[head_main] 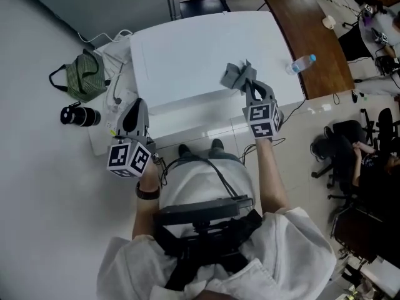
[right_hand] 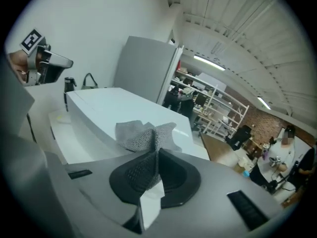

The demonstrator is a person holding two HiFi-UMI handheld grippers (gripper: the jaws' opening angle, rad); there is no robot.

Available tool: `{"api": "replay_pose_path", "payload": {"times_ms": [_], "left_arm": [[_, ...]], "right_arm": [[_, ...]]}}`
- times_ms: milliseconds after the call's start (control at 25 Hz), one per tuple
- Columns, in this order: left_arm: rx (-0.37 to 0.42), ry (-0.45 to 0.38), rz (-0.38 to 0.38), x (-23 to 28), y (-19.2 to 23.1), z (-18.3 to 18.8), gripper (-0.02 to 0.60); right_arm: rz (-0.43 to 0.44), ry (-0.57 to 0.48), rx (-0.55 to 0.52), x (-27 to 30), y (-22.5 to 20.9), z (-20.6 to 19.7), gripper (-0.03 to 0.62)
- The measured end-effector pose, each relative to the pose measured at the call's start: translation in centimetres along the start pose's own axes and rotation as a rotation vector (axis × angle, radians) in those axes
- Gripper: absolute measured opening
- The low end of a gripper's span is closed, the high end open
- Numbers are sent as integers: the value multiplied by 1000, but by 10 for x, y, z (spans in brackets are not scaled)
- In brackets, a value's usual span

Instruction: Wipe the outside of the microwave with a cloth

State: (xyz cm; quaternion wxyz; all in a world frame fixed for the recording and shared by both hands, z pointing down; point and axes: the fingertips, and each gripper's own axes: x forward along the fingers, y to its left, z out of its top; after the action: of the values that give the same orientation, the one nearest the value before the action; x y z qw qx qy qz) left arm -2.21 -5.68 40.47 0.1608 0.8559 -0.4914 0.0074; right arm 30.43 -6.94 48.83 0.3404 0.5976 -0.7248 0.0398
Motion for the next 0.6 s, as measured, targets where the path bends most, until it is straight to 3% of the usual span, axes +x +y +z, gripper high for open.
{"api": "replay_pose_path", "payload": {"times_ms": [120,280,400,480,600], "left_arm": [[7,2,27,-5,-8,-5,25],[30,13,70,-17,-4,-12,25],[22,21,101,-25,1,-18,25],[14,27,112,-29,3,-23,25],[15,35,116,-27,1,-27,25]], "right_arm": [[157,-66,-44,-3,69,20,29],[473,-218,-152,-3,206,81,29],[679,-283,-264,-8,302,104,29],[748,-295,-327,-10,339,102,29],[714,-284,-327,-2,325,84,29]]}}
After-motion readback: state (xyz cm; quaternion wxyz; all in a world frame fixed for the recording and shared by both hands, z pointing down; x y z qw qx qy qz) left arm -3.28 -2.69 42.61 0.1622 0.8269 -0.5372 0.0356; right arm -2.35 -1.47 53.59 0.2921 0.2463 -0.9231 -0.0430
